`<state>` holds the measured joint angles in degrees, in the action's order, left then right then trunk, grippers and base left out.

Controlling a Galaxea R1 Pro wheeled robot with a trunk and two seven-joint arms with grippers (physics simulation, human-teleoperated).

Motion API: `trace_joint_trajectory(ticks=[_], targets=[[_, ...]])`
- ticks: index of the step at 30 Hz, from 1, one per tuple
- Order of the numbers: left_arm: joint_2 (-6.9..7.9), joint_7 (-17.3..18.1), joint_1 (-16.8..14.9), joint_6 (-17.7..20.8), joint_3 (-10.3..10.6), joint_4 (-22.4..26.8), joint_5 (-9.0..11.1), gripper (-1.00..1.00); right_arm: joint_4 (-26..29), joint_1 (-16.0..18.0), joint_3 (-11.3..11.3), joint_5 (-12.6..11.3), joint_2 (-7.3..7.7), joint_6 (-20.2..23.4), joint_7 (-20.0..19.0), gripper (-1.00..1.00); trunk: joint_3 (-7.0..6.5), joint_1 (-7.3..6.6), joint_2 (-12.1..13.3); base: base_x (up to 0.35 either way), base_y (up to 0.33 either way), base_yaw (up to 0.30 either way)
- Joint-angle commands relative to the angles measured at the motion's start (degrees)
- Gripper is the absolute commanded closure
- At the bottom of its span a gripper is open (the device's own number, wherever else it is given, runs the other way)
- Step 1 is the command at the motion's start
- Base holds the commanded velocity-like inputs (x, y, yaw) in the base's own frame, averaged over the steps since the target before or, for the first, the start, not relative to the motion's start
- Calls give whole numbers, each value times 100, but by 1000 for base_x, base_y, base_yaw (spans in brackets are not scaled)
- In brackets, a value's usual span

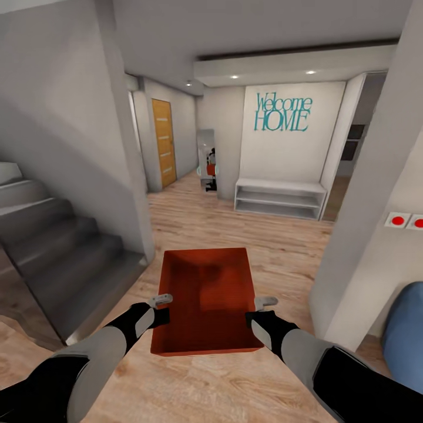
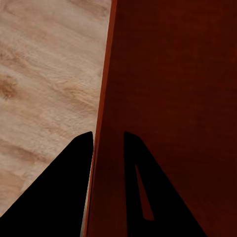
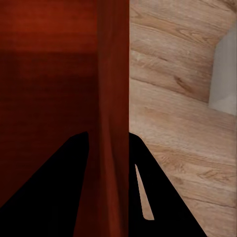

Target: Move the two storage containers from the living room to the garage. In the garage, place one container on the floor and stack the other container on top of it (either order is fine).

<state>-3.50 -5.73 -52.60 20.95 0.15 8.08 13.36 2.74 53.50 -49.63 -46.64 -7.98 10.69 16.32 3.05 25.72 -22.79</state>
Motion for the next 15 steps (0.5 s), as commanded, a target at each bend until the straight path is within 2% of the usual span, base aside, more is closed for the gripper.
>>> trace_joint_trajectory(ticks=[1, 15], targets=[[2, -77, -5, 40, -164, 18, -158, 100, 68, 2, -126, -91, -2, 38, 11, 100, 13, 7, -13, 323, 0, 0], [-1, -77, -5, 40, -164, 18, -158, 100, 68, 2, -126, -91, -7, 38, 11, 100, 13, 7, -13, 323, 0, -6]])
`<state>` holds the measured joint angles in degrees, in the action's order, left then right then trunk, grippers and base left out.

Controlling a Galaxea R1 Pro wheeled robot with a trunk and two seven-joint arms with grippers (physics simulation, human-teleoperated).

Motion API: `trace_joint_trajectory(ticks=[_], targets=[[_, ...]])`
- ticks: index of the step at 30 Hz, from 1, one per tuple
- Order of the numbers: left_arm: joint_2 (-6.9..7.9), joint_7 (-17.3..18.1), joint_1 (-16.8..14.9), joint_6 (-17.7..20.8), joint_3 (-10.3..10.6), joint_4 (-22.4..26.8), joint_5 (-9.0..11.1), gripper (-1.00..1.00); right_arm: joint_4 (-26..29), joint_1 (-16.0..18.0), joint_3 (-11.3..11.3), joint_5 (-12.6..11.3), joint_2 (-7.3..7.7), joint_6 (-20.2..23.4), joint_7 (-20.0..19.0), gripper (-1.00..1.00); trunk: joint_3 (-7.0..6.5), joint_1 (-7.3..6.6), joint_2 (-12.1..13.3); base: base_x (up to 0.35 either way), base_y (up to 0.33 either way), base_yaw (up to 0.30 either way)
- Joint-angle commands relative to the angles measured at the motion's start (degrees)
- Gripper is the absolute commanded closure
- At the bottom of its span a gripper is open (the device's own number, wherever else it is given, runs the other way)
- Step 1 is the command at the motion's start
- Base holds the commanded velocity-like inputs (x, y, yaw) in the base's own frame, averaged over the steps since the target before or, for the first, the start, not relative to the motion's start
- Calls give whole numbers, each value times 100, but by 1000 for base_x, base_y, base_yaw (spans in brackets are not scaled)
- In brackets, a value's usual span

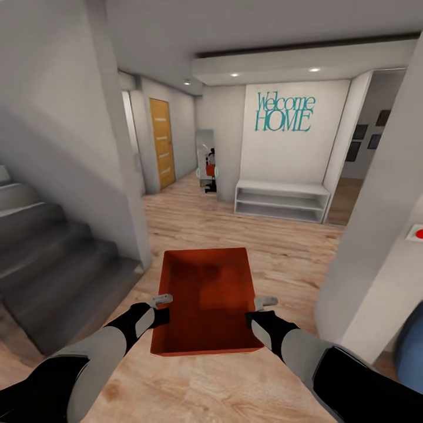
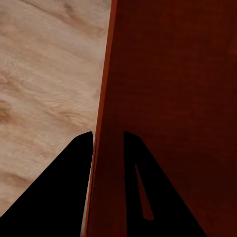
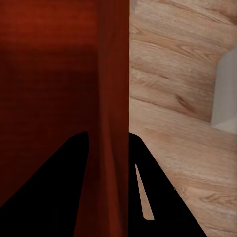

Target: Move the two storage containers from the living room to the garage. In the garage, place one container on the floor and stack the other container on top of it (either order is fine).

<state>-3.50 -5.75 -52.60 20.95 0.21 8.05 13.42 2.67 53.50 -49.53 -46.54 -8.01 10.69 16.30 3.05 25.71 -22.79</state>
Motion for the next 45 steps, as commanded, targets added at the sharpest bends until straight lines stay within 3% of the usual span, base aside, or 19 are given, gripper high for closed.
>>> trace_joint_trajectory(ticks=[1, 11, 45], targets=[[-1, -76, -5, 41, -170, 21, -164, 100, 76, 2, -136, -101, -6, 38, 14, 100, 13, 7, -13, 323, 0, -98], [-9, -76, -5, 41, -170, 21, -164, 100, 76, 2, -136, -101, -10, 38, 14, 100, 13, 7, -13, 323, 0, -192], [-10, -76, -5, 41, -170, 21, -164, 100, 68, 2, -136, -101, -2, 38, 14, 100, 13, 7, -13, 323, 0, -3]])
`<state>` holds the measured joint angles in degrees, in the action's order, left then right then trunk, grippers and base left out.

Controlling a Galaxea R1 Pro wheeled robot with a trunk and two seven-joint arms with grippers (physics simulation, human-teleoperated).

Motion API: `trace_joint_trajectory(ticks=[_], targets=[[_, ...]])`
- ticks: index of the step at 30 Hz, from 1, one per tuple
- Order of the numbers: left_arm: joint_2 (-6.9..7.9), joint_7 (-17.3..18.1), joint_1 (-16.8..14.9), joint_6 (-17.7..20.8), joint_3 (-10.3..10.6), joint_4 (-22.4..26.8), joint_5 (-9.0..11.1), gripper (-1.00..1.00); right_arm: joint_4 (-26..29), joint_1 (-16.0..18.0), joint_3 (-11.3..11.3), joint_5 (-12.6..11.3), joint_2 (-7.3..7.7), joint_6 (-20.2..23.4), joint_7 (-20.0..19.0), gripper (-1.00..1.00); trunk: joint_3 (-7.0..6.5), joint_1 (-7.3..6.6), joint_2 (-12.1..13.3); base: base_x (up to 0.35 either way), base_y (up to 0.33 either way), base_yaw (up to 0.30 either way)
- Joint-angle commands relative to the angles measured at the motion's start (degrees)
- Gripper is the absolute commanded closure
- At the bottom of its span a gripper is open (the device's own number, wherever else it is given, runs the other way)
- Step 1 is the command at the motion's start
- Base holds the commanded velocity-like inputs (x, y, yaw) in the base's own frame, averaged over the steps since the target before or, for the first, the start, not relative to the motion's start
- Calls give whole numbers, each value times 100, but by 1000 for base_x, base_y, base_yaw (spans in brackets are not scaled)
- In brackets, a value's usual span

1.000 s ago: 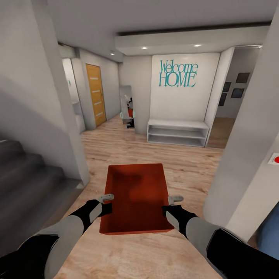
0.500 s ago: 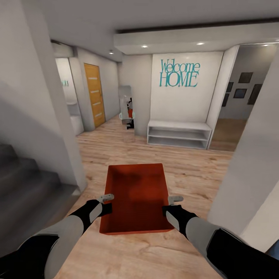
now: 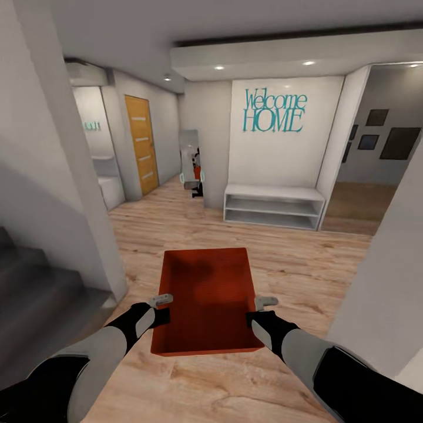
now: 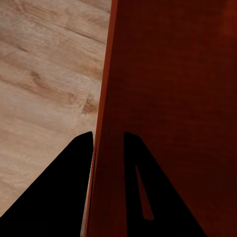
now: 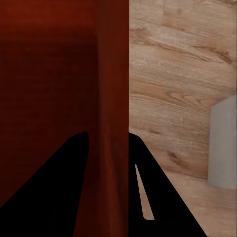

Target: Move the two storage containers from the living room to the garage. In the garage, place one container on the floor and stack the other container on top of it (either order is fine).

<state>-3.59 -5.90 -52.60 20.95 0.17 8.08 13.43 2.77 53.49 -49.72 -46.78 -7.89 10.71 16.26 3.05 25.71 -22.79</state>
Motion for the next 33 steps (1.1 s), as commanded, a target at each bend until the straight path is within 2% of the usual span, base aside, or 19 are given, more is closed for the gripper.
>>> trace_joint_trajectory(ticks=[1, 33], targets=[[-1, -60, -4, 41, -164, 18, -166, 100, 57, 3, -117, -78, -13, 37, 17, 100, 13, 7, -13, 323, 0, 0], [-10, -60, -4, 41, -157, 18, -166, 100, 54, 3, -117, -82, -10, 37, 17, 100, 13, 7, -13, 323, 0, 0]])
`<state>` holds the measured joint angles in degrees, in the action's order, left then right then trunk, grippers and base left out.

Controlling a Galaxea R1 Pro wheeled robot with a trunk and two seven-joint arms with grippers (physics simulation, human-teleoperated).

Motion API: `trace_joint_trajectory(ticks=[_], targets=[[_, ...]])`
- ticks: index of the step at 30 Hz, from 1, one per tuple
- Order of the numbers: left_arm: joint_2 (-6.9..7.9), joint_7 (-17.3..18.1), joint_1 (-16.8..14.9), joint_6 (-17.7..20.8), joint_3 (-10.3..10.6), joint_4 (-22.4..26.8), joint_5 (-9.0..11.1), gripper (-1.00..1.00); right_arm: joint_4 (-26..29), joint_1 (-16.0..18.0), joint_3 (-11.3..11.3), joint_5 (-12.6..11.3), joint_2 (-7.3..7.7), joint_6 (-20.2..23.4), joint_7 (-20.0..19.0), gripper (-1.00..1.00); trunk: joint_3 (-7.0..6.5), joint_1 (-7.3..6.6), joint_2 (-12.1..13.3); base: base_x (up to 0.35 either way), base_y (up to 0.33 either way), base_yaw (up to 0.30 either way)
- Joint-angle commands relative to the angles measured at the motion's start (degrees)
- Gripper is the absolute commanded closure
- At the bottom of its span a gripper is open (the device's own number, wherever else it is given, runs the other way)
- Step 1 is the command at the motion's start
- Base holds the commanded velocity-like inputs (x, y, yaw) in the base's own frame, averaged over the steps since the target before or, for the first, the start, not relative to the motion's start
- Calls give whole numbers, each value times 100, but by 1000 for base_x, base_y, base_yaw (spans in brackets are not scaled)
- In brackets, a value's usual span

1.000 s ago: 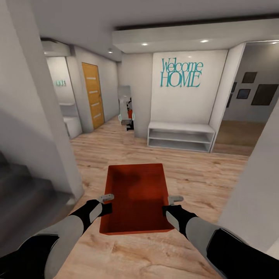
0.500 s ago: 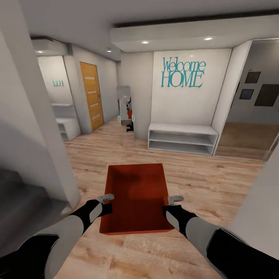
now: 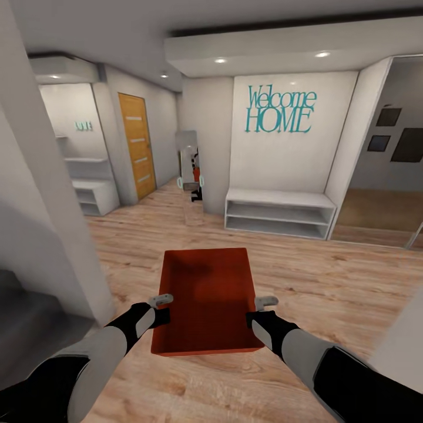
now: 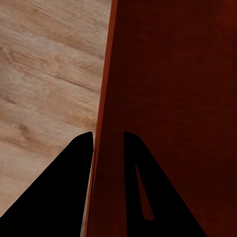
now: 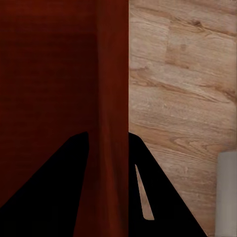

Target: Move the two storage containers from the living room to the garage. In the garage, place one container on the floor and stack the other container on top of it (either order is fine).

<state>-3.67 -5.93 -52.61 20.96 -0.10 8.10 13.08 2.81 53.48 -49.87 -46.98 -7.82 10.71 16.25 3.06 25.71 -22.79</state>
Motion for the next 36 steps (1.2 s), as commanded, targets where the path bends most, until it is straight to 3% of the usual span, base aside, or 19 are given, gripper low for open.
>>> trace_joint_trajectory(ticks=[1, 36], targets=[[-2, -57, -4, 40, -131, 16, -130, 100, 49, 4, -102, -60, -18, 36, 18, 100, 13, 7, -13, 323, 0, 0], [-2, -57, -4, 40, -131, 16, -130, 100, 44, 4, -100, -66, -5, 36, 18, 100, 13, 7, -13, 323, 0, 0]])
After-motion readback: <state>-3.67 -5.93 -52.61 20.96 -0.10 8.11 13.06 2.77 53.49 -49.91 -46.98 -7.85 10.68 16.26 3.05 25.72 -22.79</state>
